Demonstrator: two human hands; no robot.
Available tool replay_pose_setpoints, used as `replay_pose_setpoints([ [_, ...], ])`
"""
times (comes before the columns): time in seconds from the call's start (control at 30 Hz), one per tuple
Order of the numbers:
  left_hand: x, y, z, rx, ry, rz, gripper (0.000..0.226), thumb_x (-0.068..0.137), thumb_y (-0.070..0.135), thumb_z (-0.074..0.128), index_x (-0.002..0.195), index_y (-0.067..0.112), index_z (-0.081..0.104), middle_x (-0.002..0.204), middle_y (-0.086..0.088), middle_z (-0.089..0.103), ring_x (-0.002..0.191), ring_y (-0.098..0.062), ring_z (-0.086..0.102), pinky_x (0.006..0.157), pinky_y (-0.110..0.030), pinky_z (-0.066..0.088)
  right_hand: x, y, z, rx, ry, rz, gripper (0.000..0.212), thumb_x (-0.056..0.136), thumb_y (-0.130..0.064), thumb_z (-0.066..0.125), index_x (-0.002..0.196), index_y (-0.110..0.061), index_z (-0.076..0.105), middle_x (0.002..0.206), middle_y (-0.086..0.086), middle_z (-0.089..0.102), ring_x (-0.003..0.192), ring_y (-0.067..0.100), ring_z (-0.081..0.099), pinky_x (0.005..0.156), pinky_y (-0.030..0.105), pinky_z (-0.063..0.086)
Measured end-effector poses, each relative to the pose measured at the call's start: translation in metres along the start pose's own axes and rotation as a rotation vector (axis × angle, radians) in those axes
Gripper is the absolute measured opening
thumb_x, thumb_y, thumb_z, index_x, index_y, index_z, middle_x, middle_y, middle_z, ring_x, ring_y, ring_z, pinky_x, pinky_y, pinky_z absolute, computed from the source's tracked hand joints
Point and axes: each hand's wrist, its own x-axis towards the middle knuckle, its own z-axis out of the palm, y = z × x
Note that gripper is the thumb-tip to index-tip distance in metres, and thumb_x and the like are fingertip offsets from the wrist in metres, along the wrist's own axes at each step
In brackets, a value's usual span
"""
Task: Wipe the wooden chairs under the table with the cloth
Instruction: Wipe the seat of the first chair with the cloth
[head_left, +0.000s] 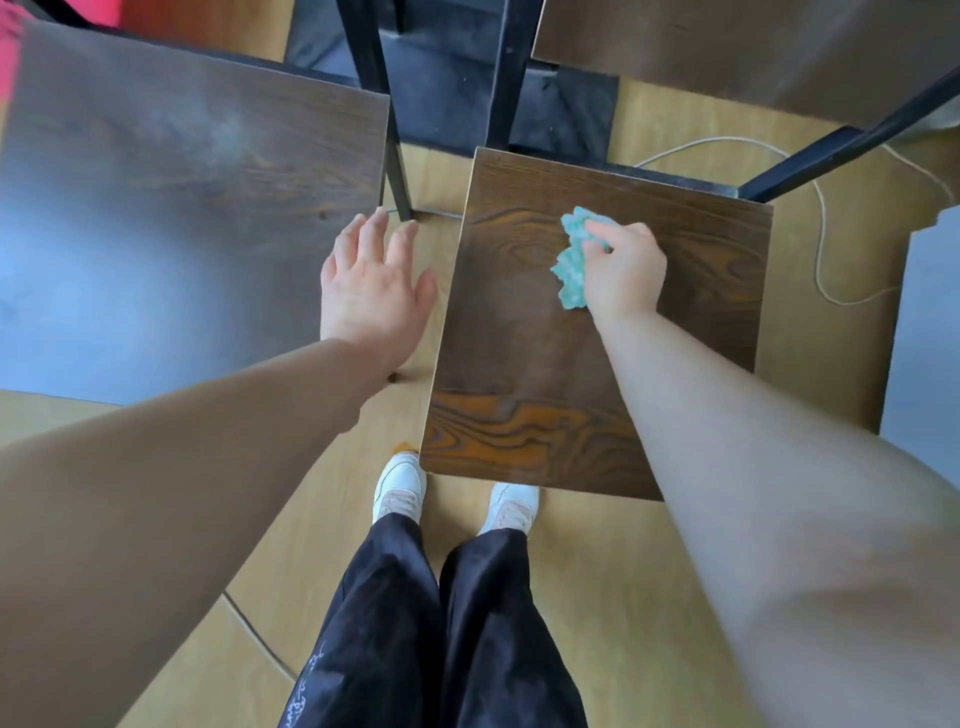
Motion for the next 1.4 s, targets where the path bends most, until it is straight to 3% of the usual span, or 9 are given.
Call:
replay_pose_setpoints([
  [0.13, 0.009, -0.005, -0.001, 0.018, -0.008, -0.002, 0.055, 0.103, 0.048, 0.031, 0.151, 0.022, 0.030, 0.161, -0.008, 0.024, 0.149, -0.029, 0.014, 0.118, -0.049, 0.020, 0.009, -0.008, 0.015, -0.033, -0.094, -0.029, 0.019, 0.096, -0.025, 0.060, 0.114, -0.021, 0.062, 0.101, -0.014, 0.052, 0.086, 0.008, 0.060, 0.056, 0.006, 0.043],
  [0.27, 0.006, -0.009, -0.003, 0.011, -0.019, -0.009, 0.055, 0.102, 0.048, 0.031, 0.151, 0.022, 0.030, 0.161, -0.008, 0.024, 0.149, -0.029, 0.014, 0.118, -0.050, 0.020, -0.011, -0.008, 0.023, -0.094, -0.312, -0.280, 0.020, 0.096, -0.020, 0.059, 0.114, -0.021, 0.069, 0.104, -0.011, 0.052, 0.090, 0.006, 0.053, 0.075, 0.007, 0.043],
  [0.5, -0.021, -0.014, -0.003, 0.009, -0.034, -0.009, 0.056, 0.102, 0.047, 0.034, 0.150, 0.019, 0.032, 0.160, -0.010, 0.026, 0.148, -0.031, 0.016, 0.118, -0.050, 0.023, -0.086, 0.012, 0.042, -0.101, -0.528, -0.491, 0.021, 0.095, -0.019, 0.058, 0.111, -0.014, 0.072, 0.091, -0.010, 0.052, 0.080, 0.009, 0.049, 0.072, 0.023, 0.037],
  [0.63, -0.040, -0.022, 0.000, 0.022, -0.044, -0.032, 0.055, 0.102, 0.047, 0.035, 0.150, 0.021, 0.032, 0.160, -0.009, 0.025, 0.148, -0.030, 0.016, 0.117, -0.049, 0.023, -0.148, 0.034, 0.051, -0.123, -0.599, -0.606, 0.022, 0.094, -0.012, 0.060, 0.112, -0.016, 0.072, 0.099, -0.001, 0.057, 0.091, 0.012, 0.050, 0.083, 0.026, 0.048],
  [0.73, -0.055, -0.029, 0.003, 0.022, -0.059, -0.040, 0.055, 0.102, 0.047, 0.035, 0.150, 0.020, 0.031, 0.160, -0.009, 0.024, 0.148, -0.030, 0.015, 0.117, -0.049, 0.023, -0.187, 0.050, 0.055, -0.171, -0.610, -0.736, 0.029, 0.084, -0.002, 0.067, 0.110, -0.012, 0.074, 0.089, 0.004, 0.059, 0.083, 0.023, 0.055, 0.077, 0.033, 0.053],
  [0.87, -0.074, -0.035, 0.007, 0.049, -0.062, -0.044, 0.054, 0.103, 0.047, 0.033, 0.150, 0.021, 0.030, 0.161, -0.009, 0.023, 0.148, -0.030, 0.014, 0.117, -0.050, 0.023, -0.218, 0.066, 0.061, -0.186, -0.631, -0.748, 0.031, 0.076, 0.000, 0.074, 0.105, -0.013, 0.075, 0.083, 0.004, 0.057, 0.078, 0.026, 0.056, 0.065, 0.037, 0.055],
  [1.0, -0.085, -0.031, 0.007, 0.051, -0.061, -0.056, 0.054, 0.103, 0.047, 0.033, 0.150, 0.021, 0.030, 0.161, -0.009, 0.023, 0.149, -0.030, 0.014, 0.118, -0.050, 0.022, -0.230, 0.071, 0.052, -0.163, -0.673, -0.672, 0.029, 0.087, -0.002, 0.063, 0.112, -0.012, 0.073, 0.094, 0.004, 0.059, 0.089, 0.024, 0.057, 0.076, 0.036, 0.052],
  [1.2, -0.081, -0.009, 0.005, 0.043, -0.063, -0.030, 0.054, 0.103, 0.047, 0.032, 0.151, 0.022, 0.030, 0.161, -0.009, 0.022, 0.149, -0.029, 0.014, 0.118, -0.049, 0.023, -0.186, 0.069, 0.006, 0.109, -0.288, -0.387, 0.023, 0.088, -0.001, 0.064, 0.106, -0.009, 0.076, 0.093, 0.003, 0.062, 0.085, 0.012, 0.058, 0.080, 0.011, 0.042],
  [1.4, -0.059, 0.027, 0.013, 0.014, -0.045, 0.022, 0.054, 0.102, 0.046, 0.034, 0.150, 0.020, 0.033, 0.159, -0.010, 0.027, 0.147, -0.031, 0.018, 0.116, -0.049, 0.026, -0.081, 0.090, -0.058, 0.011, 0.078, -0.092, 0.026, 0.095, -0.011, 0.059, 0.118, -0.012, 0.071, 0.108, 0.002, 0.060, 0.094, 0.009, 0.055, 0.074, -0.006, 0.031],
])
